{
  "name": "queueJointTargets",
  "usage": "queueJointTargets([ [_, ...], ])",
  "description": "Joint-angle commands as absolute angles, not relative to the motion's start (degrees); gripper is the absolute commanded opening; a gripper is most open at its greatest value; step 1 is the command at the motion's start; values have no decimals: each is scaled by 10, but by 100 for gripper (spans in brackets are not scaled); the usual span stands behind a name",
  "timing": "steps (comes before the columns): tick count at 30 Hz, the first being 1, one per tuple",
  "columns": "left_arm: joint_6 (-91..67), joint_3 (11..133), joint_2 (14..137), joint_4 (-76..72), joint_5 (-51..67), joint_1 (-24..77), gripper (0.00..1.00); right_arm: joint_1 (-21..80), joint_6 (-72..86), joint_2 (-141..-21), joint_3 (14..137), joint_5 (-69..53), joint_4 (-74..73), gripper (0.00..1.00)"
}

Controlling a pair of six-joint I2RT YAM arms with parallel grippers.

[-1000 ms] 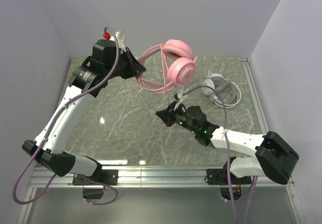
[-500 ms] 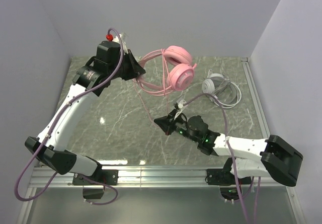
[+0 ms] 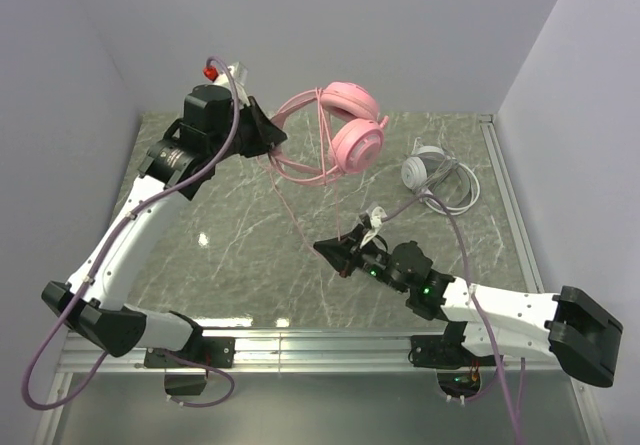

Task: Wrap the headphones
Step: Wrap the headphone cable with the right arm

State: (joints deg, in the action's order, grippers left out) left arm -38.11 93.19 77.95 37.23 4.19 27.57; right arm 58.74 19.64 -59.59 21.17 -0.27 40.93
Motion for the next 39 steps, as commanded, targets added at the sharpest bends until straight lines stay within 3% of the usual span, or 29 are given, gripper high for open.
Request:
queueJointTargets([
  [1,-421,954,735,210,12,263,0,601,181,-564,188,-24,407,8],
  [26,-410,995,772,221,-28,263,0,617,164,-448,166,-139,398,12],
  [39,-391,998,799,194,-94,263,0,667,168,-426,165,-140,363,13],
])
